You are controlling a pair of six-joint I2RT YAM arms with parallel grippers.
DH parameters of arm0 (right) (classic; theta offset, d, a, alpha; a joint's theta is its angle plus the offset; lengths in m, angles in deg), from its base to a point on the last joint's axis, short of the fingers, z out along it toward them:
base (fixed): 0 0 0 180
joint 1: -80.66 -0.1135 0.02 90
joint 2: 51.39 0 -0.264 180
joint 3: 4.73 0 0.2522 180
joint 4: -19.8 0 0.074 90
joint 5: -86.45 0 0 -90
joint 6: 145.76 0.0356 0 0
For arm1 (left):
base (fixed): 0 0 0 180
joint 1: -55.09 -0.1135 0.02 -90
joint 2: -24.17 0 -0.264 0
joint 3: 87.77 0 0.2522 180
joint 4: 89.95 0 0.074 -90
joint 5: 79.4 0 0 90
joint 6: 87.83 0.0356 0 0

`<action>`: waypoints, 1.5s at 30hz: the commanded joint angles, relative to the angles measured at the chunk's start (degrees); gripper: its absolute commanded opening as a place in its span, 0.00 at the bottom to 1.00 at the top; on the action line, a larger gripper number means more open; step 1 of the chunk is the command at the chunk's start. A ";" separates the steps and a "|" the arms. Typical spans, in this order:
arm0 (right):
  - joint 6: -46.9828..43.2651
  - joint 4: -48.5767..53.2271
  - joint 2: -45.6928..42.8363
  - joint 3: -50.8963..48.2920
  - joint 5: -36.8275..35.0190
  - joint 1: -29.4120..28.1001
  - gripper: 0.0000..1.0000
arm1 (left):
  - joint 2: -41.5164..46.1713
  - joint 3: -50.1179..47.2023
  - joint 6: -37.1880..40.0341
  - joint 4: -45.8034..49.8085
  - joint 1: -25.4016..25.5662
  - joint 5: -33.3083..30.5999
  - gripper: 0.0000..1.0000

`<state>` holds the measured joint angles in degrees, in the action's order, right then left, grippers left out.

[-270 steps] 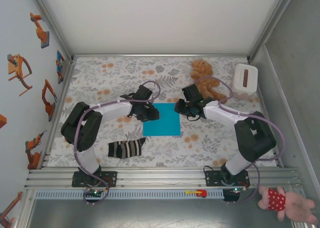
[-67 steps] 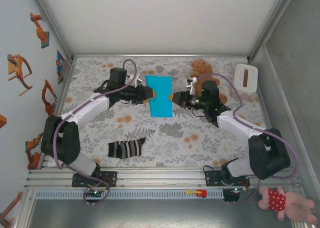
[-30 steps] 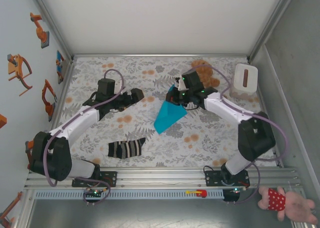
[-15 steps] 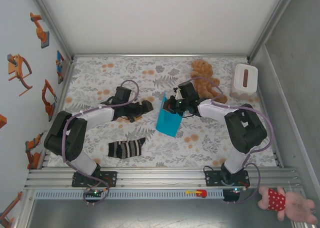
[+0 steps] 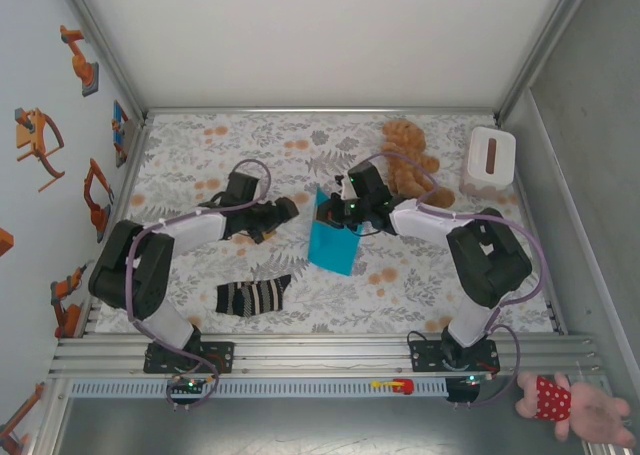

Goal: Fold a paper plane with a square sheet of paper (pick it up from the middle)
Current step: First fold in half a square sheet of paper at the center of the table.

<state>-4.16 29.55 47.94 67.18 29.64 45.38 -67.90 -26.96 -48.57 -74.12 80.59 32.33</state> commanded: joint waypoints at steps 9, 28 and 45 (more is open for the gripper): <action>3.73 -17.39 -0.70 -6.93 2.47 -1.36 0.00 | 13.11 -7.00 -1.00 -0.77 -5.22 -3.93 0.94; 8.35 -27.47 1.76 -19.30 -4.88 -1.36 0.00 | 6.89 -4.23 3.46 5.36 8.01 -5.35 0.83; 6.96 -18.73 1.31 -16.78 -7.10 -1.27 0.00 | -3.28 5.14 11.19 10.40 9.62 -2.59 0.63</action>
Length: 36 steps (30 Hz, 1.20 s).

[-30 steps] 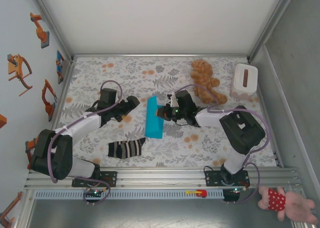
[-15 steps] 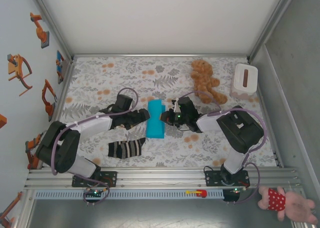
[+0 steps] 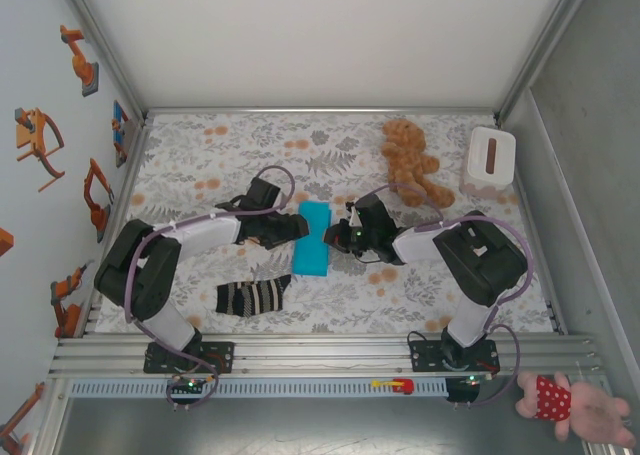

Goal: Fold a paper plane with a square sheet of paper (pick it up from the middle)
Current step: First fold in half a square sheet of paper at the center of the table.

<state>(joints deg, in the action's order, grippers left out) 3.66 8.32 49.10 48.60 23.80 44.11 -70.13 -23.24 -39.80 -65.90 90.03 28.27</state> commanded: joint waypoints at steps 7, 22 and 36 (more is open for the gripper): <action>-0.44 2.61 0.98 2.83 -0.22 0.00 0.00 | -2.81 2.46 2.91 0.81 0.21 4.05 0.59; -0.01 4.59 0.51 3.49 -1.59 0.02 0.00 | -8.62 4.06 3.39 3.87 0.21 1.69 0.42; -4.74 18.57 -7.91 4.77 -11.78 -0.01 0.25 | -14.90 3.11 4.18 4.56 0.21 0.24 0.32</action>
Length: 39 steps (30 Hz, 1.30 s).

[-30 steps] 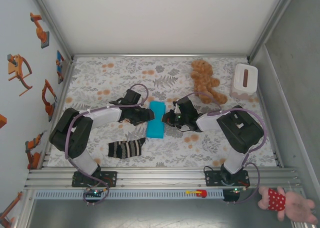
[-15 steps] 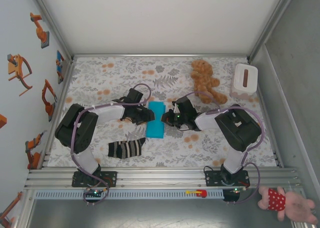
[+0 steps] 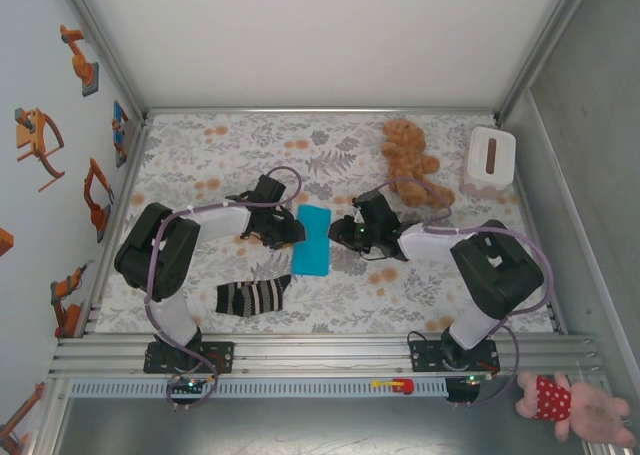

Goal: Fold a paper plane with a square sheet of paper (pick it up from the middle)
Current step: First fold in half a square sheet of paper at the center of the table, then hold the square sheet of paper at the center of the table.

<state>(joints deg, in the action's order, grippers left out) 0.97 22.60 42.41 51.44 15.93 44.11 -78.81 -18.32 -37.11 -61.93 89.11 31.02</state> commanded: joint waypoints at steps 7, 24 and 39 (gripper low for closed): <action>-1.71 4.98 -0.81 2.36 -5.41 -0.01 0.26 | -6.65 -0.49 3.91 3.15 0.92 -4.05 0.30; -1.45 8.81 -8.65 0.04 -12.87 2.19 0.26 | -10.37 1.96 7.35 4.36 0.96 -5.96 0.28; -0.15 5.77 -5.84 -0.05 -9.70 2.21 0.26 | -11.80 2.50 6.21 3.96 0.96 -5.47 0.29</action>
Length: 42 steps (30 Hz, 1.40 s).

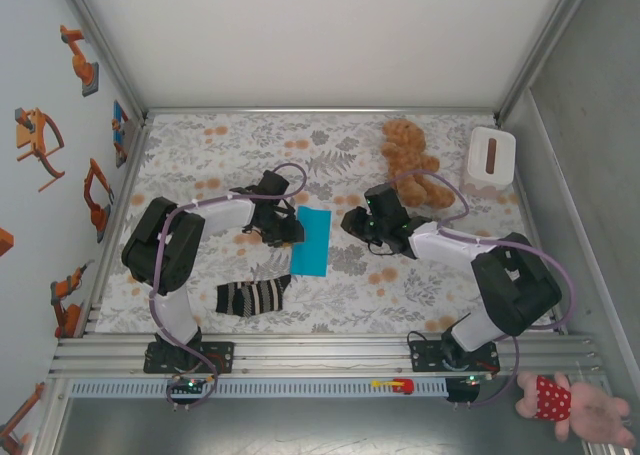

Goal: Fold a paper plane with a square sheet of paper (pick it up from the middle)
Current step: Hold the square sheet of paper at the center of the table.

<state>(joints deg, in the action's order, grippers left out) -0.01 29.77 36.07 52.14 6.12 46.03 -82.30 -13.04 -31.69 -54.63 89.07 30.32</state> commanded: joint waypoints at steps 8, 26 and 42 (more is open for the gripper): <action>0.79 -3.24 1.91 -0.73 2.20 0.27 0.25 | -9.17 -2.78 -0.41 -3.72 0.96 -4.50 0.29; 4.65 -15.39 15.70 3.81 15.46 -2.63 0.02 | -10.33 -3.37 0.32 -3.73 1.05 -4.33 0.29; 0.97 -2.38 20.74 5.65 13.48 -2.72 0.00 | -7.69 -2.99 0.05 -2.84 0.77 -4.10 0.29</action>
<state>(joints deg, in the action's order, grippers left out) 3.55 19.69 54.67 57.02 21.07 43.61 -82.76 -12.60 -32.13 -54.10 88.74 31.20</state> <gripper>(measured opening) 0.050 0.290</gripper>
